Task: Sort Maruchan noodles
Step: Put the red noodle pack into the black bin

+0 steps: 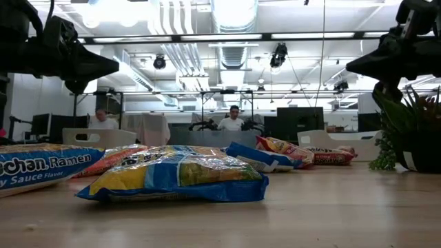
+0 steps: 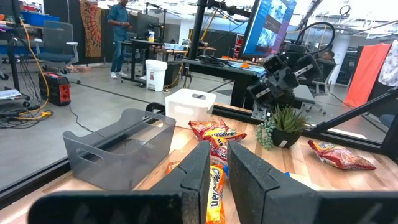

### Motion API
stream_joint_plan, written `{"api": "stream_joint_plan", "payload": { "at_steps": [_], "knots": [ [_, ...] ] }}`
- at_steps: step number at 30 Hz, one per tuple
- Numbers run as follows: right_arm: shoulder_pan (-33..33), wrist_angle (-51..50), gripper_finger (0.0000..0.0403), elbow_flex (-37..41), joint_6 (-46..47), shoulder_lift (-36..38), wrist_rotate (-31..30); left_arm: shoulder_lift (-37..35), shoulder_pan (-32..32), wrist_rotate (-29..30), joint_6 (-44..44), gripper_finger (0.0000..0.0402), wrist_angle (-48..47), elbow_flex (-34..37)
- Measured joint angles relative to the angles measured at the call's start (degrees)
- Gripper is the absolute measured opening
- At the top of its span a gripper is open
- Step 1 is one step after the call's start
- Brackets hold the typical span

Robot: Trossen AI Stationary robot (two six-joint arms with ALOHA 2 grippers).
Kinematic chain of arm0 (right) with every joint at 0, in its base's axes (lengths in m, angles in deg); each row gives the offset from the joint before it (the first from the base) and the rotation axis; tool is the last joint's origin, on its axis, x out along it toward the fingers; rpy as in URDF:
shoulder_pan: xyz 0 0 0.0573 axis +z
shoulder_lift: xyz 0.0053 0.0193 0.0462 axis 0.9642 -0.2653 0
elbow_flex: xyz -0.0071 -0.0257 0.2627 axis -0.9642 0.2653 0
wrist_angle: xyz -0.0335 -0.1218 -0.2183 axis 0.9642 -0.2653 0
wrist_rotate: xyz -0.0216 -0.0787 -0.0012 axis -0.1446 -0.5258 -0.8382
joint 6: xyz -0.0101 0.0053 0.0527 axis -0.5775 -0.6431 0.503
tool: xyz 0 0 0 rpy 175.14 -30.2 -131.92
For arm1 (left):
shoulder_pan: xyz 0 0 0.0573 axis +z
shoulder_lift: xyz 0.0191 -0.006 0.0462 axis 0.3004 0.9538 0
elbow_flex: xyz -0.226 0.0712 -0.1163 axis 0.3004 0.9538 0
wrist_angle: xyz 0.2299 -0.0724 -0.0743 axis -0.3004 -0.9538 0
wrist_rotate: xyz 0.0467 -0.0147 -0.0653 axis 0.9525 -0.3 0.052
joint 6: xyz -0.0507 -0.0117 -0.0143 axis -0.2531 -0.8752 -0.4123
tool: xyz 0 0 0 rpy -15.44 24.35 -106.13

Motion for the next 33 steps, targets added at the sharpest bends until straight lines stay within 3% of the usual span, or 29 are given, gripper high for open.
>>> {"api": "stream_joint_plan", "payload": {
  "at_steps": [5, 13, 15, 18, 24, 27, 31, 33],
  "knots": [
    [-0.02, 0.20, 0.0009, -0.09, -0.56, 0.02, -4.64, 0.00, -0.02, -0.01, 0.00, 0.0039, -0.01, 0.01],
    [-0.02, 0.22, 0.0009, -0.11, -0.60, 0.02, -5.34, 0.00, -0.02, -0.01, -0.29, 0.0039, 0.01, -0.01],
    [-0.02, 0.23, 0.0009, -0.13, -0.60, 0.02, -5.34, 0.00, -0.04, -1.00, -7.28, 0.0039, -0.01, -0.01],
    [-0.02, 0.23, 0.0009, -0.15, -0.60, 0.02, -5.34, 0.00, -0.07, -4.08, -27.21, 0.0039, 0.08, 0.00],
    [-0.02, 0.95, 0.0009, -0.17, 0.86, 0.02, -7.04, 0.00, -0.17, -4.14, -29.54, 0.0039, 0.51, 0.00],
    [0.00, 2.27, 0.0009, -0.20, 0.43, 0.02, -11.82, 0.00, -0.17, -4.19, -29.87, 0.0039, 0.51, 0.01],
    [-0.02, 6.30, 0.0009, -0.22, 0.44, 0.02, -25.06, 0.00, -0.40, -4.19, -31.21, 0.0039, 1.51, 0.86],
    [-0.02, 7.86, 0.0009, -0.22, 0.23, 0.02, -28.54, 0.18, -0.61, -4.19, -32.51, 0.0039, 3.59, 1.66]
  ]
}}
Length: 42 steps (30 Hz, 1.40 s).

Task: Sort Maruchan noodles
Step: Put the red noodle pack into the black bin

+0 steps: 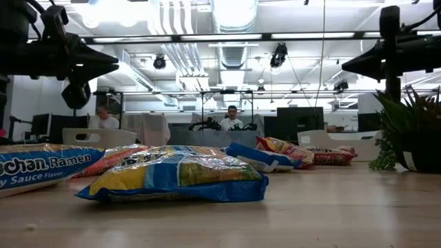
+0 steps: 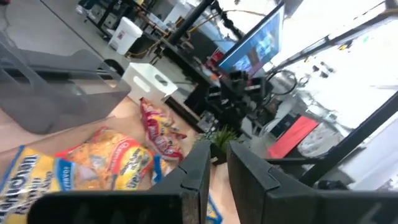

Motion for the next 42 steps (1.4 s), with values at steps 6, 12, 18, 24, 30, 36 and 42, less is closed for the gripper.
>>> {"api": "stream_joint_plan", "payload": {
  "at_steps": [6, 12, 18, 24, 30, 36, 42],
  "knots": [
    [0.00, 5.87, 0.0009, 0.00, -3.92, -0.70, 0.81, 2.28, -0.26, 0.02, -0.51, 0.0039, 8.92, 0.82],
    [0.00, 13.09, 0.0009, -0.02, -8.55, -4.12, 4.12, 7.37, -0.33, 0.02, 0.28, 0.0039, 20.44, 0.59],
    [0.00, 19.07, 0.0009, -0.04, -10.39, -11.39, 5.07, 14.62, -0.75, 0.05, 1.03, 0.0039, 30.70, 0.39],
    [0.00, 21.18, 0.0009, -1.21, -10.80, -17.78, 8.89, 23.63, -1.81, 0.07, 1.06, 0.0039, 43.28, 0.39],
    [0.02, 21.17, 0.0009, -4.73, -10.43, -22.70, 11.33, 33.25, -3.68, 0.09, 1.10, 0.0039, 53.06, -1.04],
    [0.02, 21.20, 0.0009, -8.82, -11.56, -29.34, 11.32, 43.15, -4.72, -1.31, 8.31, 0.0039, 52.51, -7.59],
    [0.02, 21.17, 0.0009, -13.27, -12.20, -36.52, 11.32, 50.47, -4.62, -1.74, 20.83, 0.0039, 47.28, -14.66]
  ]
}}
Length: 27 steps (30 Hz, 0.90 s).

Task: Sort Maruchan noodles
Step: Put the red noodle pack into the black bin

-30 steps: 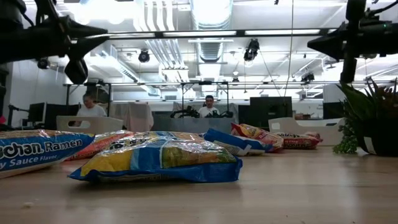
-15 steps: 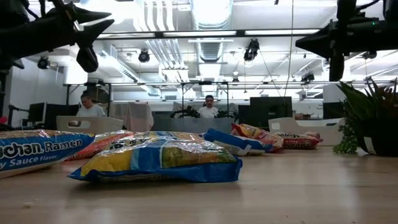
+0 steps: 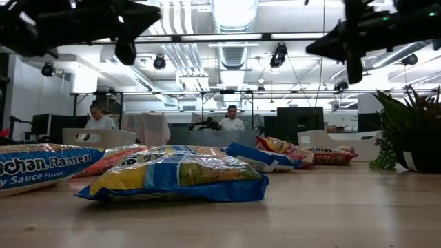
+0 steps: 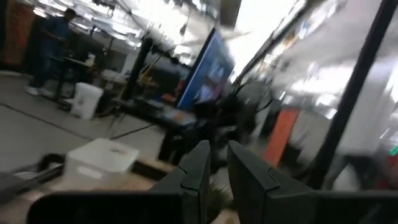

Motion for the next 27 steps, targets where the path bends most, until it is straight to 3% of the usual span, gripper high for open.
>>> {"api": "stream_joint_plan", "payload": {
  "at_steps": [6, 11, 21, 27],
  "knots": [
    [-0.02, -0.82, 0.0009, -5.00, 0.37, -7.20, -0.20, 4.24, 1.77, 0.45, 11.90, 0.0039, -22.04, -8.03],
    [-0.02, -1.71, 0.0009, -8.84, 0.22, -13.39, -4.30, 8.98, 3.27, 0.43, 21.56, 0.0039, -36.33, -13.47],
    [-2.40, -1.58, 0.0020, -17.74, 1.42, -25.26, -4.10, 16.80, 4.95, 0.34, 39.51, 0.0039, -37.75, -14.01],
    [-6.60, -9.92, 0.0079, -26.98, 8.57, -28.82, 8.01, 18.03, 5.54, -1.47, 41.27, 0.0039, -37.47, -13.90]
  ]
}}
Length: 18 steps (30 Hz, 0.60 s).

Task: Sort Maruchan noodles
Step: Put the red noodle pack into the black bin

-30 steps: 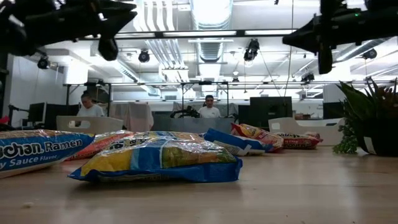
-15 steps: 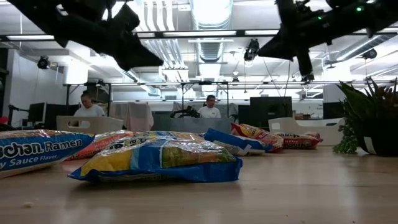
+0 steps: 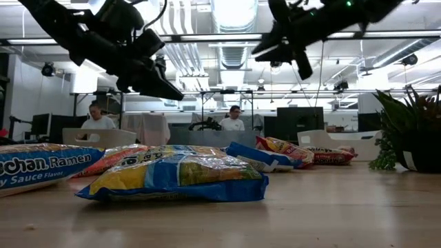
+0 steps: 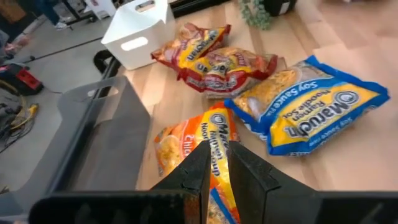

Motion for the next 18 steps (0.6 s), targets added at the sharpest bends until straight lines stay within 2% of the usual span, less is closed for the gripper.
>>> {"api": "stream_joint_plan", "payload": {
  "at_steps": [6, 10, 18],
  "knots": [
    [-0.18, -14.88, 0.0146, -9.40, 4.17, -3.44, 1.58, 0.92, -0.02, -1.33, 6.41, 0.0039, 0.13, 0.02],
    [-0.90, -27.57, 0.0179, -15.95, 7.58, -6.27, 2.16, 3.00, 0.01, -1.33, 7.74, 0.0039, 0.31, -0.03],
    [-5.69, -54.52, 0.0214, -29.37, 11.85, -14.91, 10.84, 7.41, 0.46, -1.07, 8.47, 0.0039, 0.58, -0.09]
  ]
}}
